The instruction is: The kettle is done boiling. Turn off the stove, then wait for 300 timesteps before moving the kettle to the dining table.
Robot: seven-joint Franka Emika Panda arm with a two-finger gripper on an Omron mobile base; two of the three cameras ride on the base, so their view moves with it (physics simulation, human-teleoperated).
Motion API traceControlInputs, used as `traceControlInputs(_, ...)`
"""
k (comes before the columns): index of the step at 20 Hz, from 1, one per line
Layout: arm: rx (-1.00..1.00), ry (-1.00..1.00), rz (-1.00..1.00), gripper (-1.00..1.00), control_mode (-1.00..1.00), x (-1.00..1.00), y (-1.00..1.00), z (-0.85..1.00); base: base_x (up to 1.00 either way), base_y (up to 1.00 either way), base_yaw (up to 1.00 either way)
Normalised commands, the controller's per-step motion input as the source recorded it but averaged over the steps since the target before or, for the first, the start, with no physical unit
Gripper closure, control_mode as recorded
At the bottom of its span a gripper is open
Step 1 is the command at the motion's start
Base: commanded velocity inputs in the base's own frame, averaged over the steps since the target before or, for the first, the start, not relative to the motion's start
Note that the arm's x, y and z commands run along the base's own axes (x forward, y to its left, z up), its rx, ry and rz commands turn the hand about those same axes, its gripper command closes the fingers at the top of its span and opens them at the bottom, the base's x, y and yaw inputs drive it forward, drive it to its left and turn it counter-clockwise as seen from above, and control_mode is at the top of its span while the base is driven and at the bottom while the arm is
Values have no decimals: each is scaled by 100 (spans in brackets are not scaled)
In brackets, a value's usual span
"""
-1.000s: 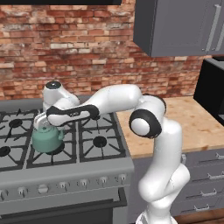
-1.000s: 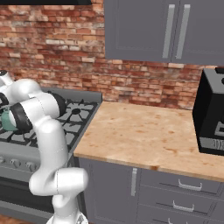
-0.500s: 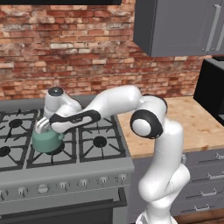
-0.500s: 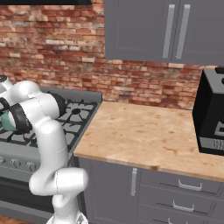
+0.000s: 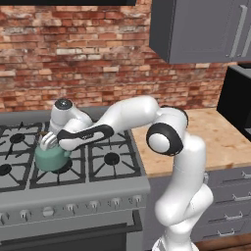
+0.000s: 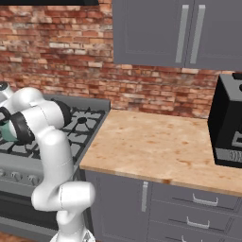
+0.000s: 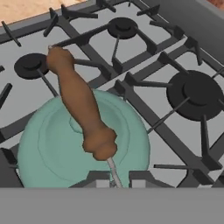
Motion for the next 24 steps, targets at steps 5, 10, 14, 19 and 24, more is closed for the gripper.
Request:
traceControlInputs(5, 0, -1, 0, 100, -100, -10, 0, 24, 0, 0, 0)
traceControlInputs(10, 0, 0, 0, 100, -100, -6, -6, 41, 0, 0, 0)
traceControlInputs(14, 0, 0, 0, 100, -100, -8, -17, 48, 0, 0, 0)
traceControlInputs(19, 1, 0, -1, 100, -100, -25, -37, 36, 0, 0, 0)
traceControlInputs(24, 2, 0, -1, 100, -100, -26, -44, 34, 0, 0, 0)
